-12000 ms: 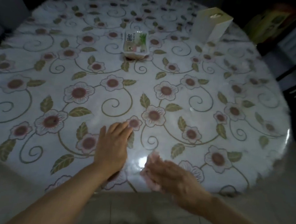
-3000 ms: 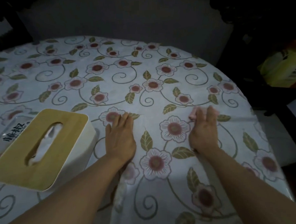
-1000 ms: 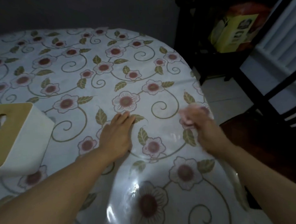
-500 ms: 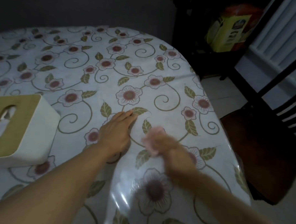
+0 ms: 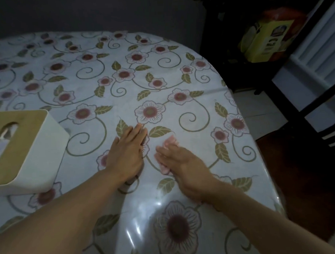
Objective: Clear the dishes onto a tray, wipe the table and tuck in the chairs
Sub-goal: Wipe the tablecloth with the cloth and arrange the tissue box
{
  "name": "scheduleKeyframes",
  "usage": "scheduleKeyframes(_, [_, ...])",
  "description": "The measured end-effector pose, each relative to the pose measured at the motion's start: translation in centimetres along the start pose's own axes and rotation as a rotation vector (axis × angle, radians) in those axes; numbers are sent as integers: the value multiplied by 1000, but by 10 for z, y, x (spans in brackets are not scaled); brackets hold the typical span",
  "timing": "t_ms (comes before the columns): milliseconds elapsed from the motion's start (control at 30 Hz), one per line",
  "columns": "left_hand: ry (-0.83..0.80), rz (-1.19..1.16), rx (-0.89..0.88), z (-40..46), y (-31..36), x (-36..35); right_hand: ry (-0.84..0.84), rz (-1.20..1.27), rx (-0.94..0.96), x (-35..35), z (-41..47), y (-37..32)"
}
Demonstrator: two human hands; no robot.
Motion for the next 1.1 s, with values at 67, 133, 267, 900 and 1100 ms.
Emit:
scheduleKeyframes(67, [5, -12, -6, 0, 1, 0, 36, 10, -72, 20, 5, 31])
scheduleKeyframes(133, [17, -15, -2, 1, -1, -3, 166, -5, -335, 49, 16, 87])
scheduleKeyframes(267, [29, -8, -3, 0, -4, -8, 185, -189, -463, 47, 35, 101])
scheduleKeyframes(900, [-104, 127, 11, -87, -5, -3, 288, -188, -564, 16, -76, 1])
scheduleKeyframes(1100, [-203, 103, -49, -83, -5, 3, 100, -41, -50, -66, -97, -163])
Point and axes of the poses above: each hand's wrist, its own z-axis towards the middle knuckle, its own x-axis out of the back of the hand, y = z × x, the point moved 5 cm from there along z, towards the middle knuckle, and after that the axes turned 1 degree about -z, right-handed, at the moved point
